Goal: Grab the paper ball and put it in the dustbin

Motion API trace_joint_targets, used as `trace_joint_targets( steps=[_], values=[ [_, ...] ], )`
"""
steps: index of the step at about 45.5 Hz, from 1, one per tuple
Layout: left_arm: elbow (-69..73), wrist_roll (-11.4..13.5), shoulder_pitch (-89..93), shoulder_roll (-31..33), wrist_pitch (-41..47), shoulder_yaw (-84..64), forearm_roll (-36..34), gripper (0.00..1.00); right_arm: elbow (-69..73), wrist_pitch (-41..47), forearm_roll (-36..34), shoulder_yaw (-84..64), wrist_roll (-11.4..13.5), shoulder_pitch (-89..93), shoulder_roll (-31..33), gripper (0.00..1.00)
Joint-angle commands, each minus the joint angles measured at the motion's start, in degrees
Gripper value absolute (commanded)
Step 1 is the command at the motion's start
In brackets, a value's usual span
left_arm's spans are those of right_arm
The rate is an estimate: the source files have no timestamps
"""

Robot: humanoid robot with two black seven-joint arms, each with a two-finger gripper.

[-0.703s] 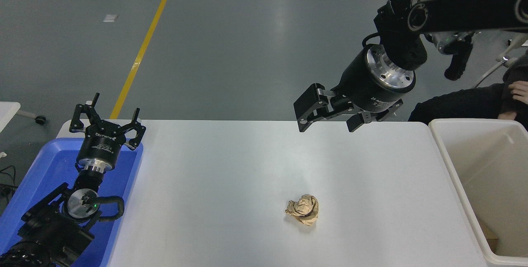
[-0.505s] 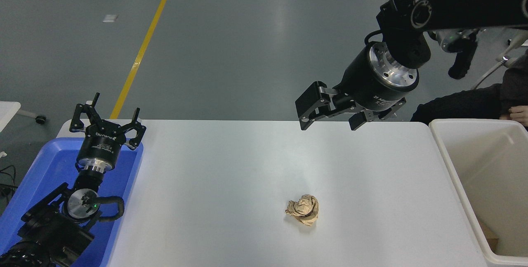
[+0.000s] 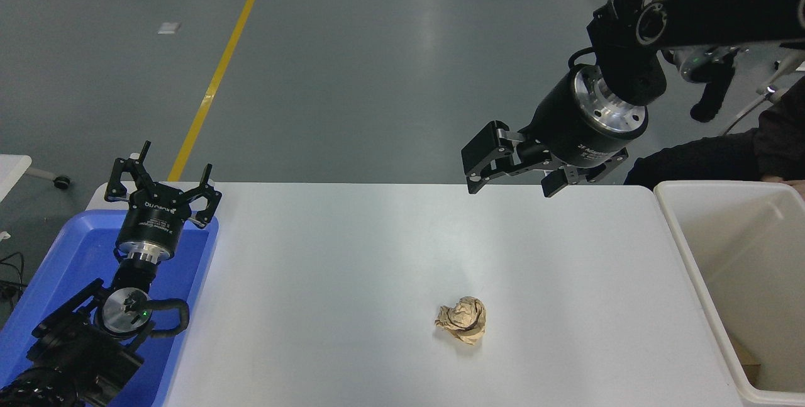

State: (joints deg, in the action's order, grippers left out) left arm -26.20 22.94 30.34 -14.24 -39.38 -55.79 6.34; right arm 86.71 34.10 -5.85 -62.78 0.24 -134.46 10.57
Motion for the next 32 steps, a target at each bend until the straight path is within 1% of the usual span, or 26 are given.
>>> trace_joint_targets(
  steps=[1, 9, 18, 25, 32],
  values=[
    [0.01, 0.0, -0.02, 0.0, 0.0, -0.02, -0.01, 1.0, -3.12, -7.29, 0.14, 0.91, -0.15, 11.75, -1.16, 1.0],
    [0.01, 0.0, -0.02, 0.0, 0.0, -0.02, -0.01, 1.0, -8.03, -12.3, 0.67, 3.02, -0.15, 21.07, -5.29, 1.0],
    [0.01, 0.0, -0.02, 0.0, 0.0, -0.02, -0.01, 1.0, -15.24, -13.45, 1.02, 5.56, -0.15, 32.4, -10.48, 1.0],
    [0.01, 0.0, -0.02, 0.0, 0.0, -0.02, -0.01, 1.0, -18.85, -13.54, 5.67, 7.15, -0.15, 39.7, -10.57, 1.0],
    [0.01, 0.0, -0.02, 0.0, 0.0, -0.02, -0.01, 1.0, -21.49, -13.54, 8.66, 7.68, -0.06, 43.75, -10.57, 1.0]
  ],
)
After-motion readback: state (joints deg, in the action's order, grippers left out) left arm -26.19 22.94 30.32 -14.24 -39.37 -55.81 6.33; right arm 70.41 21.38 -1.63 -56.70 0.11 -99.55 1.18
